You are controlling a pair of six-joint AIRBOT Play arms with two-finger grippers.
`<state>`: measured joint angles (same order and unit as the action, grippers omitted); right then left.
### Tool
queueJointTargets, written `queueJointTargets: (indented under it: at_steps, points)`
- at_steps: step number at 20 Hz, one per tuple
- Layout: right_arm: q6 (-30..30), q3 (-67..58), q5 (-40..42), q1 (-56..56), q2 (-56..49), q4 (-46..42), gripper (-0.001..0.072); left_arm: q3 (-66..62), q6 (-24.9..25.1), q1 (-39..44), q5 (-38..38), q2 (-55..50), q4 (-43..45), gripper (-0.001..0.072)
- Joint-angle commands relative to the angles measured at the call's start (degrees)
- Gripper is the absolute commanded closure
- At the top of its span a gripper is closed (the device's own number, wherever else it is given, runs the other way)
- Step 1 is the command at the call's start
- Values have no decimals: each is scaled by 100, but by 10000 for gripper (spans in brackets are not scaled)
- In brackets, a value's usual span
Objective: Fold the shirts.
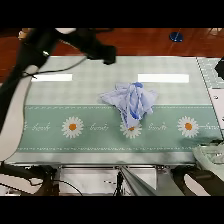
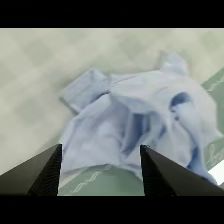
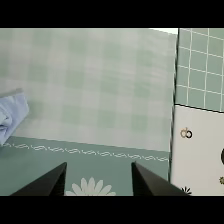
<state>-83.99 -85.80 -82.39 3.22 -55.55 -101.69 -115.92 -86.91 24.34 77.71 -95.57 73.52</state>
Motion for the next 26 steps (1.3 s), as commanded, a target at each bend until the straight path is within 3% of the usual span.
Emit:
queueJointTargets:
  at_steps: [1, 4, 7, 15, 26]
  points:
    - [42, 0, -35, 4, -343, -85, 235, 188, 376, -1180, 1366, 114, -7, 132]
    - [90, 0, -37, 4, -802, 225, 235, 1084, 581, -1825, 1543, 98, -402, 130]
    - [238, 0, -166, 4, -1231, 723, 179, 1799, 835, -2083, 1467, -111, -1226, 21]
    - [256, -2, -190, 4, -1884, 1165, 179, 2107, 1187, -2037, 1390, -1327, -2778, 21]
    - [146, 511, 94, 4, -1976, 1294, 180, 2107, 1088, -1174, 673, -1716, -2874, 22]
